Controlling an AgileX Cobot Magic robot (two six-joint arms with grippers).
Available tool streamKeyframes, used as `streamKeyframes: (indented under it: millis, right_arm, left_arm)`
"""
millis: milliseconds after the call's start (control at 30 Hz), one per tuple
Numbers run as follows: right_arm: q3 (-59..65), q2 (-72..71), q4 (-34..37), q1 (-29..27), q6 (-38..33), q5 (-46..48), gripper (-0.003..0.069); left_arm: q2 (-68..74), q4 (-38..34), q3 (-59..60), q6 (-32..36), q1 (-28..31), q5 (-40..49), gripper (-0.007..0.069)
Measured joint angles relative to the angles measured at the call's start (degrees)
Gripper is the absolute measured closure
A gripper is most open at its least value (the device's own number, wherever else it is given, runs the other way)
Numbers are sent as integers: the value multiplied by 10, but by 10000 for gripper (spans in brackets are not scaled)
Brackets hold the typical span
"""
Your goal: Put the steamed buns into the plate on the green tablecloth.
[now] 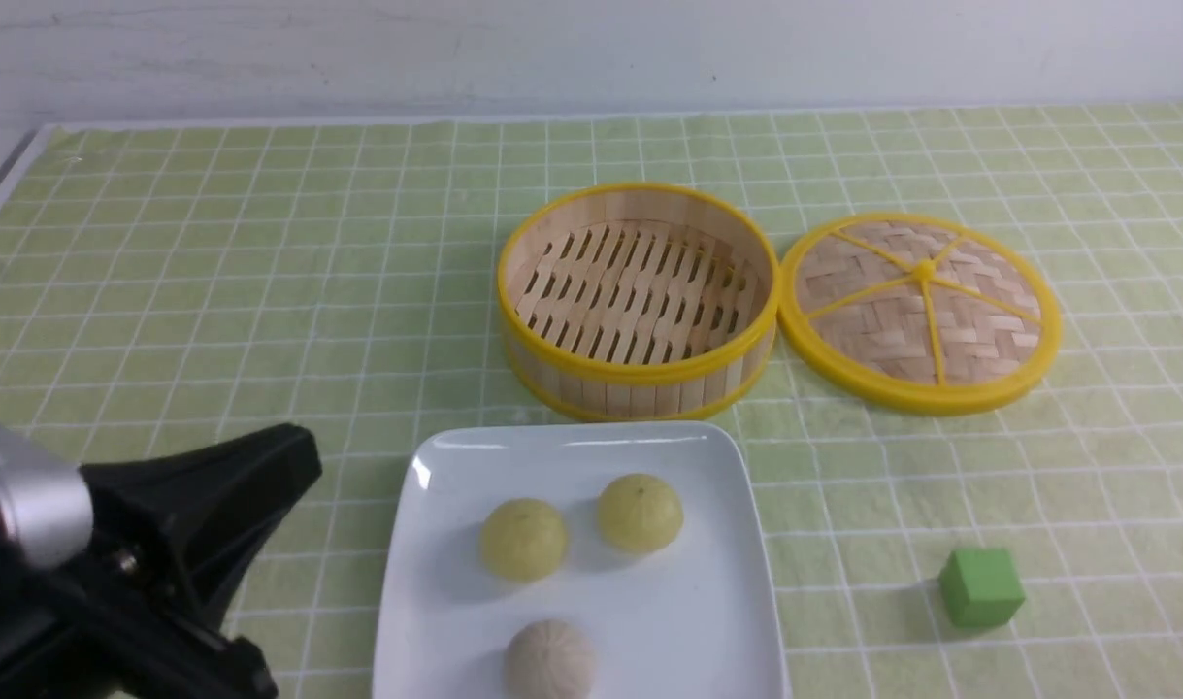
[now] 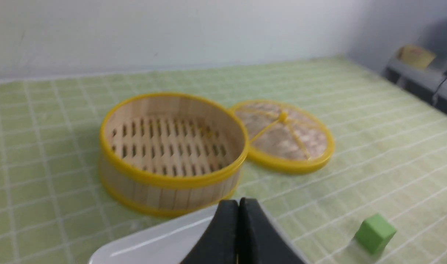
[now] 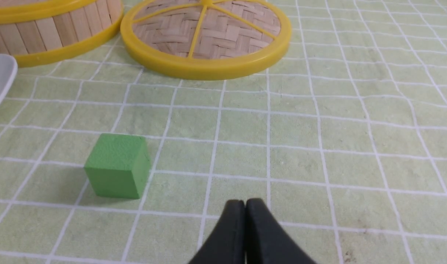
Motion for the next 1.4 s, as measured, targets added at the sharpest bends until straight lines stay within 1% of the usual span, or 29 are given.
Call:
streamKeyframes:
  millis: [67,100,233,400,600,667,767,833,867,900,933,967,1133,1167,1200,1300,1400]
  right_arm:
    - [0,0,0,0,0,0,636]
    - [0,0,0,0,0,0,634]
    - [0,0,0,0,0,0,631]
    - [0,0,0,0,0,0,627]
    - [0,0,0,0,0,0,620]
    - [0,0,0,0,0,0,617]
    - [0,0,0,0,0,0,615]
    - [0,0,0,0,0,0,612]
    - [0,0,0,0,0,0,610]
    - [0,0,0,0,0,0,610]
    - [0,0,0,0,0,0,606]
    - [0,0,0,0,0,0,603]
    - [0,0,0,0,0,0,596]
    - [0,0,0,0,0,0,596]
    - [0,0,0,0,0,0,593]
    - [0,0,0,0,0,0,589]
    - [0,0,0,0,0,0,585]
  left_arm:
    - [0,7,18,-3,0,-37,607]
    - [0,11,40,-4,0,-70,606]
    - [0,12,67,-5,0,-76,605]
    - [0,12,81,-5,0,-45,601]
    - [0,9,81,-3,0,-32,594]
    - [-5,-10,81,13,0,-11,592]
    - [-37,-66,81,72,14,32,590]
    - [-81,-90,85,125,38,62,589]
    - [-111,-97,91,146,64,73,589]
    - [-116,-99,92,149,68,75,589]
    - [-159,-99,108,157,112,86,589]
    - [-177,-100,117,157,129,91,589]
    - [-264,-101,173,142,269,126,588]
    - [-266,-101,175,141,274,128,588]
    - [-283,-101,189,135,309,133,587]
    - [-297,-101,211,131,353,137,585]
    - [-298,-99,215,131,366,145,581]
